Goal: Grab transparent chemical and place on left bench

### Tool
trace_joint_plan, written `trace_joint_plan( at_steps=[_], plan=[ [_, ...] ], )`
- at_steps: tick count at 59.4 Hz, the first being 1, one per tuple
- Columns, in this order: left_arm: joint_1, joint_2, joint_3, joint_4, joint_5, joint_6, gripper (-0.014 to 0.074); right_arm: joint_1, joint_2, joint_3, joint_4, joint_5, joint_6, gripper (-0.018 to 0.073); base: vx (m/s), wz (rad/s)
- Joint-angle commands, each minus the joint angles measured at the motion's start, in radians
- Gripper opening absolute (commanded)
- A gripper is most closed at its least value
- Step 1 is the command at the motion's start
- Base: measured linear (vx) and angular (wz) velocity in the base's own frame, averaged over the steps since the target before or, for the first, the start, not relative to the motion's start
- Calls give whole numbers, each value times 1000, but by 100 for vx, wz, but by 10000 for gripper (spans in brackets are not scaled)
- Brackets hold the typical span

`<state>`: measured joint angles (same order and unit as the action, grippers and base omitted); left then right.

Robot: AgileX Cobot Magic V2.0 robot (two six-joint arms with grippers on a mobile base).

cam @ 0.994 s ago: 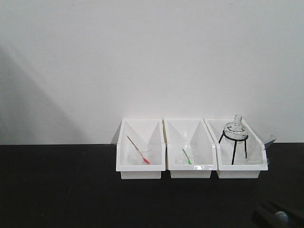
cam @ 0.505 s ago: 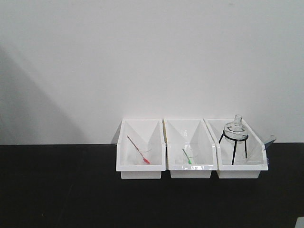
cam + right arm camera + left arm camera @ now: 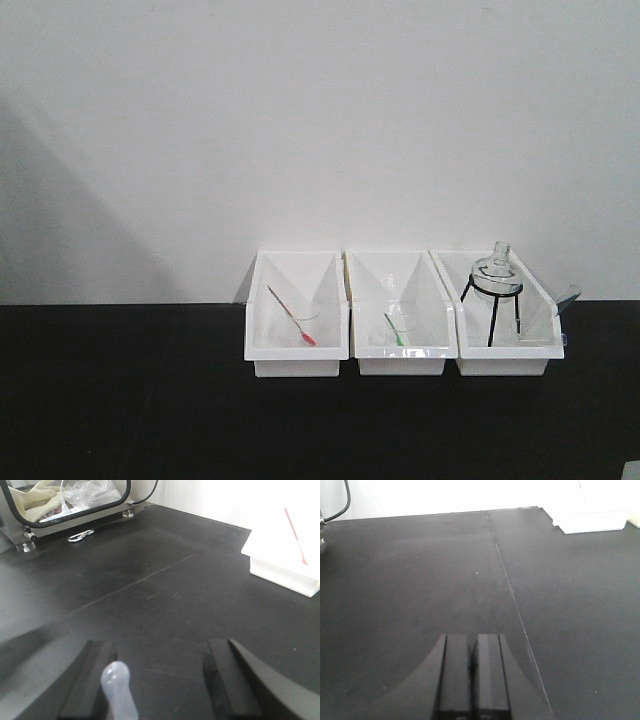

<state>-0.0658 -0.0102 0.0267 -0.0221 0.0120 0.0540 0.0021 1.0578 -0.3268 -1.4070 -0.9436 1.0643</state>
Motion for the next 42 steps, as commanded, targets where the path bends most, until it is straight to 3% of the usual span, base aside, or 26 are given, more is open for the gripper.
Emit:
trace_joint_plan(
  at_steps=[1,18,27,34,42],
  plan=[
    [-2,-19,16,-1,-78,-8,-3,-4,-9,-31,48,-46,-8,481,0,0],
    [-2,-19,16,-1,-78,-8,-3,-4,-9,-31,48,-45,38,481,0,0],
    [-2,-19,16,-1,-78,-8,-3,-4,-9,-31,86,-45,112,475,0,0],
    [-2,-19,16,-1,-78,-8,-3,-4,-13,-35,125,-46,76,454,0,0],
    [-2,-19,16,-1,-78,-8,-3,-5,-65,-40,256,-23,-4,370,0,0]
  ],
)
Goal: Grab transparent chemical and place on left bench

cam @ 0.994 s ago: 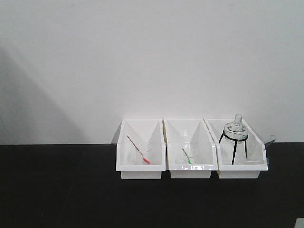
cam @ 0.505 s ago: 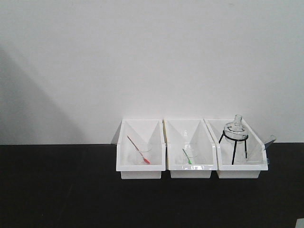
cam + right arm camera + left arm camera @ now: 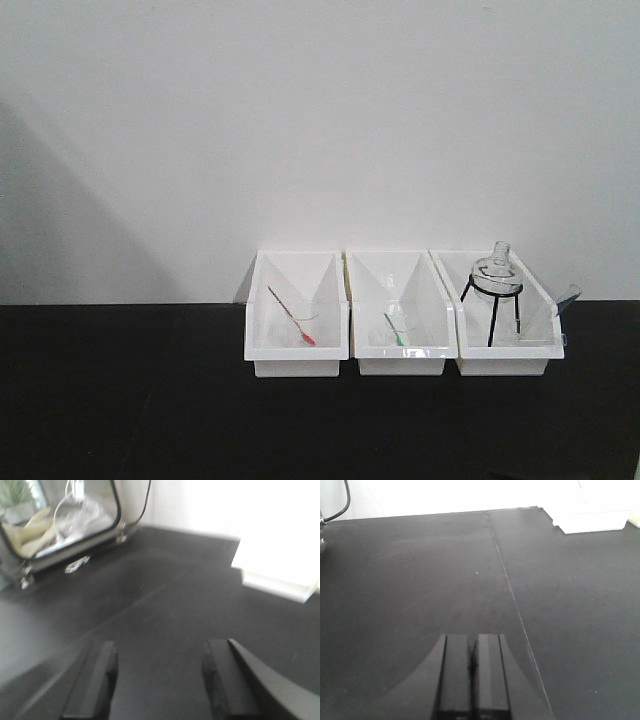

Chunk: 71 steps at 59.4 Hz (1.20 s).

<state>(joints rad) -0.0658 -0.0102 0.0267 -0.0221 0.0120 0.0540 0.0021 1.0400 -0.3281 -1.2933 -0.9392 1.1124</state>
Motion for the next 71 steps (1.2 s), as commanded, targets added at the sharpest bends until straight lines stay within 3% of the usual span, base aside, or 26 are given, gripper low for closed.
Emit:
trace_joint_plan(
  at_steps=[1,8,15,24,32,47,60,67,71],
  plan=[
    [-2,-19,16,-1,-78,-8,-3,-5,-56,-42,150,-20,-55,356,0,0],
    [-2,-19,16,-1,-78,-8,-3,-5,-151,-92,142,92,-24,197,0,0],
    [-2,-19,16,-1,-78,-8,-3,-5,-281,-151,12,248,103,-11,0,0],
    [-2,-19,16,-1,-78,-8,-3,-5,-463,-172,-252,423,359,-10,0,0],
    [-2,-19,16,-1,-78,-8,-3,-5,-577,-172,-496,423,486,-7,0,0],
    [-2,-19,16,-1,-78,-8,-3,-5,-713,-171,-494,323,497,-7,0,0],
    [-2,-19,16,-1,-78,-8,-3,-5,-732,-171,-494,320,495,-7,0,0],
    [-2,-19,16,-1,-78,-8,-3,-5,-732,-171,-464,413,444,-7,0,0],
    [-2,-19,16,-1,-78,-8,-3,-5,-728,-169,-337,559,324,-7,0,0]
  ],
)
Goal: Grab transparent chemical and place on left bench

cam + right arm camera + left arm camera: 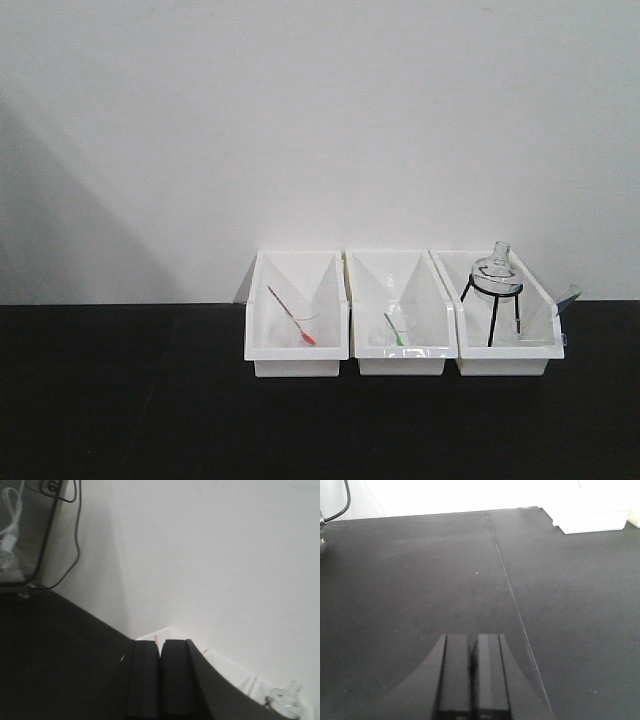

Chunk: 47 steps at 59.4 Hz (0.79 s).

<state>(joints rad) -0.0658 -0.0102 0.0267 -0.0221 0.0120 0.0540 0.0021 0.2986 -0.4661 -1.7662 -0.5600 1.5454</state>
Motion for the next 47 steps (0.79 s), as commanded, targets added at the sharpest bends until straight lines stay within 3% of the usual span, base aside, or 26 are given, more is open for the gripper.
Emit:
trace_joint_plan(
  at_steps=[1,5,12,16,23,33,39,47],
  plan=[
    [-2,-19,16,-1,-78,-8,-3,-5,13,-31,194,236,-157,-7,0,0],
    [-2,-19,16,-1,-78,-8,-3,-5,18,-31,434,456,-336,-7,0,0],
    [-2,-19,16,-1,-78,-8,-3,-5,18,-40,1018,865,-824,-7,0,0],
    [-2,-19,16,-1,-78,-8,-3,-5,18,-38,1222,1022,-1074,-7,0,0],
    [-2,-19,16,-1,-78,-8,-3,-5,21,-7,1539,1033,-1456,-7,0,0],
    [-2,-19,16,-1,-78,-8,-3,-5,21,87,2020,856,-1843,-7,0,0],
    [-2,-19,16,-1,-78,-8,-3,-5,-13,181,2159,762,-1946,-7,0,0],
    [-2,-19,16,-1,-78,-8,-3,-5,-137,321,2120,692,-1891,-7,0,0]
  ],
)
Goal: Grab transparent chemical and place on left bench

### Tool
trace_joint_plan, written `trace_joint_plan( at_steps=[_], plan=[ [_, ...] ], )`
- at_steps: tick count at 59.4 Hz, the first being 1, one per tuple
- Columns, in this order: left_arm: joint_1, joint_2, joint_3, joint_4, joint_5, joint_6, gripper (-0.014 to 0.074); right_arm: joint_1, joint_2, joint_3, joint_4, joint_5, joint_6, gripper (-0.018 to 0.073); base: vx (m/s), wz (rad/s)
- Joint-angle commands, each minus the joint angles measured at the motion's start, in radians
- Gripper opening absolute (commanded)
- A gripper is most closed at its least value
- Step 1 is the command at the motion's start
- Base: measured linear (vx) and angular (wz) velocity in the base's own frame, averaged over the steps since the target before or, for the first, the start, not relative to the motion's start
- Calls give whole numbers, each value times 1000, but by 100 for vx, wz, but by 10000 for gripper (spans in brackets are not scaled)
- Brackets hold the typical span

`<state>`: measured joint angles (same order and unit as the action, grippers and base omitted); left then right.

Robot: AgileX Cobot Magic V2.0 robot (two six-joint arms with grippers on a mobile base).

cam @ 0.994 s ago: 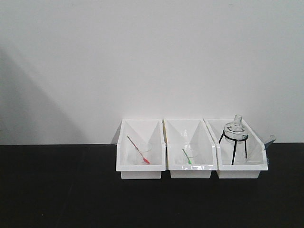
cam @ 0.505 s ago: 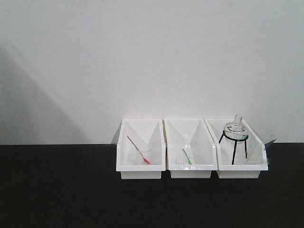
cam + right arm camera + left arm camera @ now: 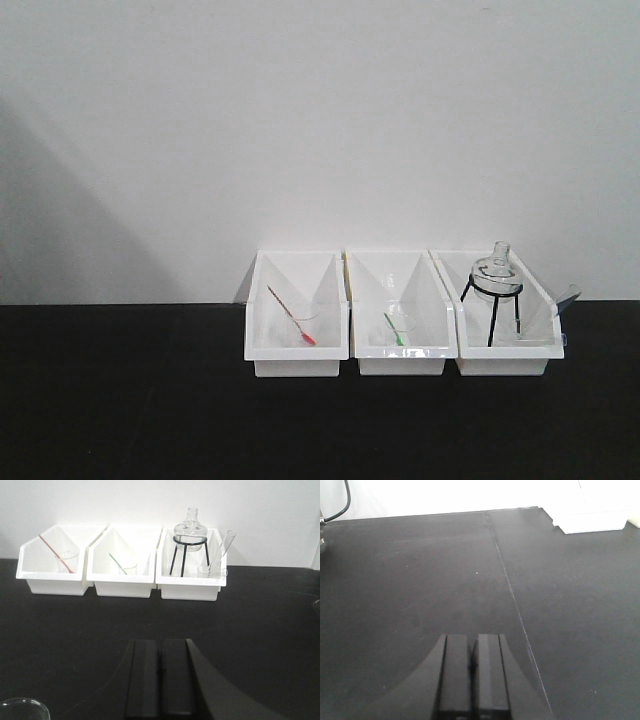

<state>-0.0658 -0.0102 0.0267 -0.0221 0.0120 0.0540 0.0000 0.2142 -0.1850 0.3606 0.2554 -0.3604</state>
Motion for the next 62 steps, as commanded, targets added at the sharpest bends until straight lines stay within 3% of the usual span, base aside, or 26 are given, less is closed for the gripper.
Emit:
trace_joint_plan(
  at_steps=[1,12,21,62],
  plan=[
    [-2,-19,16,-1,-78,-8,-3,-2,-67,62,-32,-128,40,-7,0,0],
    [-2,-19,16,-1,-78,-8,-3,-2,-242,207,-292,-209,369,-7,0,0],
    [-2,-19,16,-1,-78,-8,-3,16,-237,223,-454,-248,500,-7,0,0],
    [-2,-19,16,-1,-78,-8,-3,20,-237,223,-468,-244,500,-7,0,0]
  ],
)
